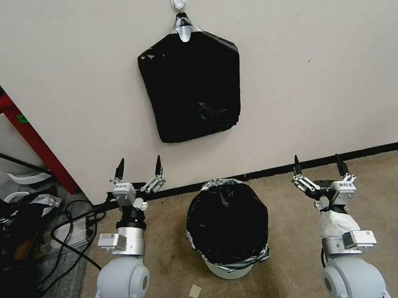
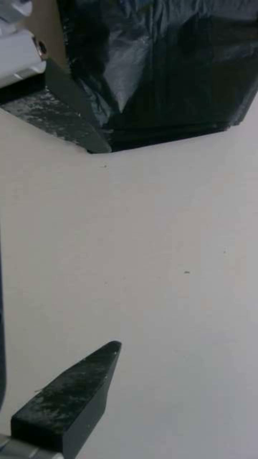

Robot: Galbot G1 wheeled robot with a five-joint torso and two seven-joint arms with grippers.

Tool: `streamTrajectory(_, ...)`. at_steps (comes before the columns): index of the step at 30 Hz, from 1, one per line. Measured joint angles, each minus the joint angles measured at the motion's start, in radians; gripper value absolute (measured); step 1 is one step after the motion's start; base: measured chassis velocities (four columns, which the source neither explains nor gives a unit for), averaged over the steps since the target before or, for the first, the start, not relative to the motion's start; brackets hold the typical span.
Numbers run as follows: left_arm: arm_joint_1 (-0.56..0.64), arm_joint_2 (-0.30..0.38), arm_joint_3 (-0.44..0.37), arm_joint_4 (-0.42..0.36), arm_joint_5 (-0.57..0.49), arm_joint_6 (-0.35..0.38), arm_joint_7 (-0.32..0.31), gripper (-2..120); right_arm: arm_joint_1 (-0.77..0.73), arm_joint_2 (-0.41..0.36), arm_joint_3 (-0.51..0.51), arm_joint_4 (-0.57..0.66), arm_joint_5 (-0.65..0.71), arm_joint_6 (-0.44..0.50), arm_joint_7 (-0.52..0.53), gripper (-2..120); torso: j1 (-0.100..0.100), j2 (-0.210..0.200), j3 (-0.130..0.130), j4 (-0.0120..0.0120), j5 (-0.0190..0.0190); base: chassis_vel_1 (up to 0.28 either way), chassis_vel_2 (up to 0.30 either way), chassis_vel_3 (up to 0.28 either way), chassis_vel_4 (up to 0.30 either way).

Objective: Place a trash bag onto the trash bin.

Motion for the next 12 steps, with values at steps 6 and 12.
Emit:
streamTrajectory(6,0.000,0.001,0.001,0.000,-0.003,0.002,-0.002,100,0.001,-0.001,-0.001,0.001,-0.001,-0.002,0.001,100,0.000,0.000,0.000,0.0000,0.0000,0.000,0.000,0.000,0.000)
streamTrajectory(12,-0.001,0.002,0.003,0.001,-0.005,0.004,-0.004,100,0.001,-0.001,-0.002,0.002,-0.002,-0.002,0.002,100,0.000,0.000,0.000,0.0000,0.0000,0.000,0.000,0.000,0.000)
